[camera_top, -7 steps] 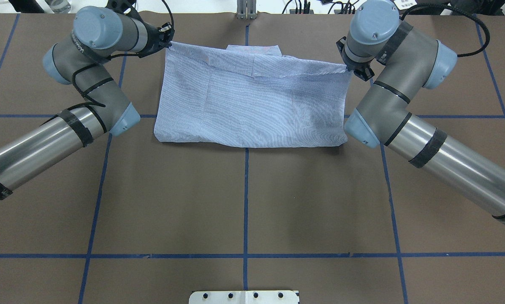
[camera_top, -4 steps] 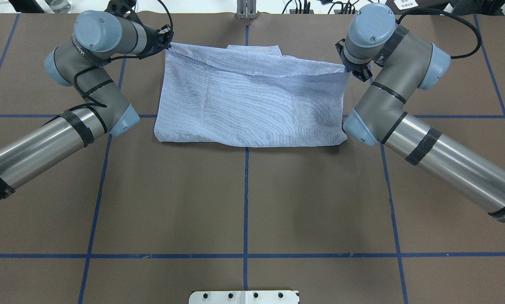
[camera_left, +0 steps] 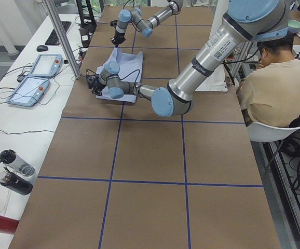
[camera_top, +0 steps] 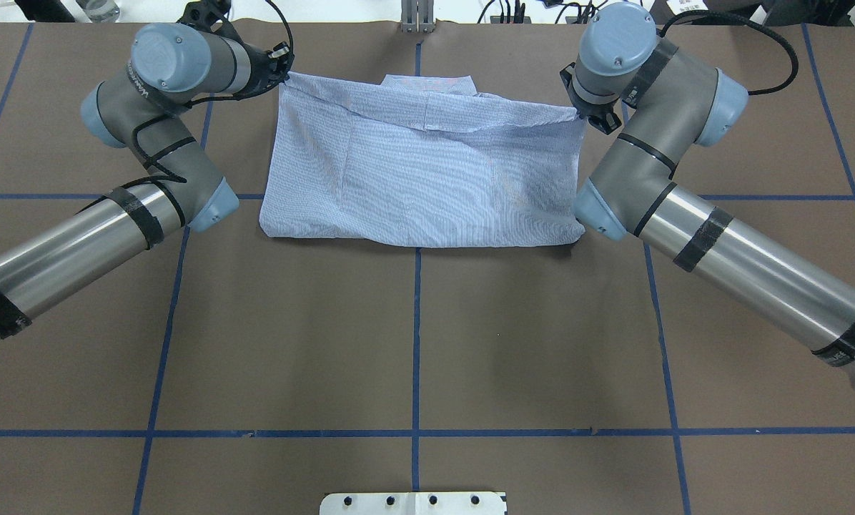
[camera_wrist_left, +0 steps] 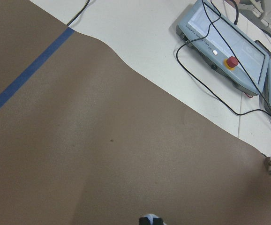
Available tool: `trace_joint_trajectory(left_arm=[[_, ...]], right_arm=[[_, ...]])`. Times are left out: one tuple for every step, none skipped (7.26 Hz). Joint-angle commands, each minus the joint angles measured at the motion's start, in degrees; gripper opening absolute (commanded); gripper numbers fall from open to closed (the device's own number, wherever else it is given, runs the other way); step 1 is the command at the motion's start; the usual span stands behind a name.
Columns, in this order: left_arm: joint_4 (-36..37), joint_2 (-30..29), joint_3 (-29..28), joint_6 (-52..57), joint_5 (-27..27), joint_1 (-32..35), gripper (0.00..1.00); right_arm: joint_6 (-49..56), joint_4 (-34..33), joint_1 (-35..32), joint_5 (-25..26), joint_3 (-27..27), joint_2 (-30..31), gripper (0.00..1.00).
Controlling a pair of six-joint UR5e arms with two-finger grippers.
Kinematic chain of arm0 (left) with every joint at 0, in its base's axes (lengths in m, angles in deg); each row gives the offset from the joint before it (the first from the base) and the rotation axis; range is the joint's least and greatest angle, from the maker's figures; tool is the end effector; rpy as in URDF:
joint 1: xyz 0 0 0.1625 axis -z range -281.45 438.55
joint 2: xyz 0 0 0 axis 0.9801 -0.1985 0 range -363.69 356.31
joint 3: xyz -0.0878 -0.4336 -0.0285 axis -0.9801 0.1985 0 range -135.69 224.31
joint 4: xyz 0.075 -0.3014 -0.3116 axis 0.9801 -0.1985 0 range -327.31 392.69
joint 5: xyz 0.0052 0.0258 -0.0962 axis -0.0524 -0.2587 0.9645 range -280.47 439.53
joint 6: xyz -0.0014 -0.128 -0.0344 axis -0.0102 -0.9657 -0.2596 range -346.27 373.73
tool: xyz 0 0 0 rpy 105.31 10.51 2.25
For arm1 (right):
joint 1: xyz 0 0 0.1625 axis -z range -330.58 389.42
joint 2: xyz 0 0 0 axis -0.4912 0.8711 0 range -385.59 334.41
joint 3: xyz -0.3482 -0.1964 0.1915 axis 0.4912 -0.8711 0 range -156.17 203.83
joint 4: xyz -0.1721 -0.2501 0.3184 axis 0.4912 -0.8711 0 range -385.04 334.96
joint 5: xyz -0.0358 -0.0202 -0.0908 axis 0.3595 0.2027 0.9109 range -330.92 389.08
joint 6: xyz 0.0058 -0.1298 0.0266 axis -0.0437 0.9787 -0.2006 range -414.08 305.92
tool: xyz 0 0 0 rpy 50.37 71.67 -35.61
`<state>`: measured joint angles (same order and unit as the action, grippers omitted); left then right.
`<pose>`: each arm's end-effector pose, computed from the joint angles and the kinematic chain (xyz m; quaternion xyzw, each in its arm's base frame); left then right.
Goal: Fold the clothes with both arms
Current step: 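Lay the hem down near the collar and open both grippers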
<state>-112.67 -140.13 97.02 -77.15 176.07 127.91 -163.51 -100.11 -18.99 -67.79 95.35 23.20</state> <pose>0.4945 -0.7577 0.3680 0.1748 0.5057 -0.3309 0.7773 -0.4684 -0.7048 0.3773 0.0257 -0.3261 0.5111 0.7948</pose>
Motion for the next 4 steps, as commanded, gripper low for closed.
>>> trace_joint_trajectory(left_arm=[[-0.01, -0.14, -0.24, 0.00, -0.03, -0.14, 0.19], [-0.01, -0.14, -0.24, 0.00, -0.03, -0.31, 0.43], [-0.01, -0.14, 0.02, -0.09, -0.03, -0.23, 0.62], [0.07, -0.14, 0.98, -0.26, 0.14, -0.14, 0.66]], right_arm=[[0.00, 2.47, 0.33, 0.09, -2.35, -0.19, 0.24], [0.09, 2.47, 0.85, 0.27, -2.44, -0.01, 0.43], [0.01, 2.47, 0.86, 0.27, -2.27, -0.18, 0.59], [-0.43, 2.91, 0.86, 0.10, -1.05, -0.19, 1.00]])
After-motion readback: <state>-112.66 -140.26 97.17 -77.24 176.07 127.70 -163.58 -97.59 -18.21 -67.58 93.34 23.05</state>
